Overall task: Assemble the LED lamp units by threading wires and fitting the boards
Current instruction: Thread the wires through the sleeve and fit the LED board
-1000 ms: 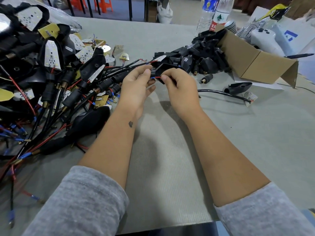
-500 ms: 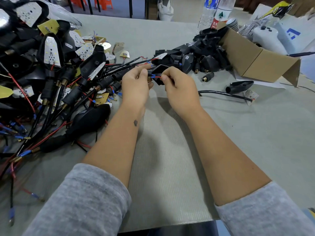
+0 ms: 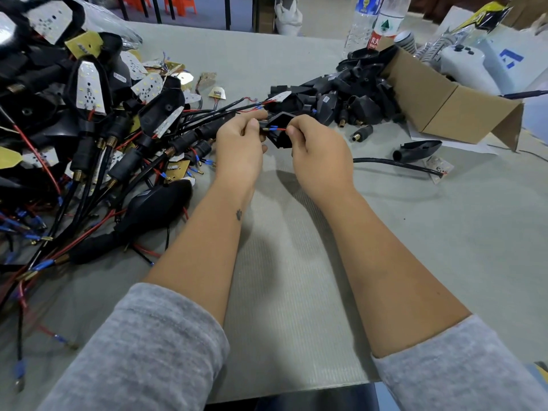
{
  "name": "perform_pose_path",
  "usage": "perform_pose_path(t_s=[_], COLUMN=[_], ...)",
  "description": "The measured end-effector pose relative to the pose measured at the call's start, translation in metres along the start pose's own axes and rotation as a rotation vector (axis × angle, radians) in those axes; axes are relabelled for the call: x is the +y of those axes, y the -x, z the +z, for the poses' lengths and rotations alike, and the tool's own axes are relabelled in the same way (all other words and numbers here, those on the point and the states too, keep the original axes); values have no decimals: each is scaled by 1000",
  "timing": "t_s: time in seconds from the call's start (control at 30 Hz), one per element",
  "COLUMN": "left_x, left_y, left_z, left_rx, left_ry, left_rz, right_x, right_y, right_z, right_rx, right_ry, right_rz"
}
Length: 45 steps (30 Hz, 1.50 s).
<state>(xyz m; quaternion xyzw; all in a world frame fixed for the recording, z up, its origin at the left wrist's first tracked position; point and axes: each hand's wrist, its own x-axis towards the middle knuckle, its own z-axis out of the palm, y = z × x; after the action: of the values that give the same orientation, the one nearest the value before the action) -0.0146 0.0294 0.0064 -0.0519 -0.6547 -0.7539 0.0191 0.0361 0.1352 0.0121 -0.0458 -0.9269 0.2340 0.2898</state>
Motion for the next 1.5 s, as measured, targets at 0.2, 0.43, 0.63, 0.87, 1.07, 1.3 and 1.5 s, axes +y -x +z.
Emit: perform_pose_path(t_s=[0.2, 0.43, 0.63, 0.87, 1.07, 1.3, 1.5], left_x=[2, 4, 6, 10, 12, 12, 13], left_y=[1, 4, 4, 11, 11, 12, 7], left_z=[0, 1, 0, 3, 1, 0, -2], left_rx=[26, 3, -61, -181, -193, -116, 15], left_ry=[45, 112, 200, 232, 244, 371, 466], left_rz=[-29, -10, -33, -95, -115, -130, -165], right_x=[-1, -3, -1, -3, -2, -1, 2], right_y=[0, 1, -2, -2, -2, -3, -5], right_z=[-2, 0, 2, 3, 4, 7, 5], right_rx=[46, 29, 33, 157, 142, 77, 73], right_ry=[66, -220, -300, -406, -464, -254, 7], right_rz=[-8, -28, 12, 74, 89, -1, -11])
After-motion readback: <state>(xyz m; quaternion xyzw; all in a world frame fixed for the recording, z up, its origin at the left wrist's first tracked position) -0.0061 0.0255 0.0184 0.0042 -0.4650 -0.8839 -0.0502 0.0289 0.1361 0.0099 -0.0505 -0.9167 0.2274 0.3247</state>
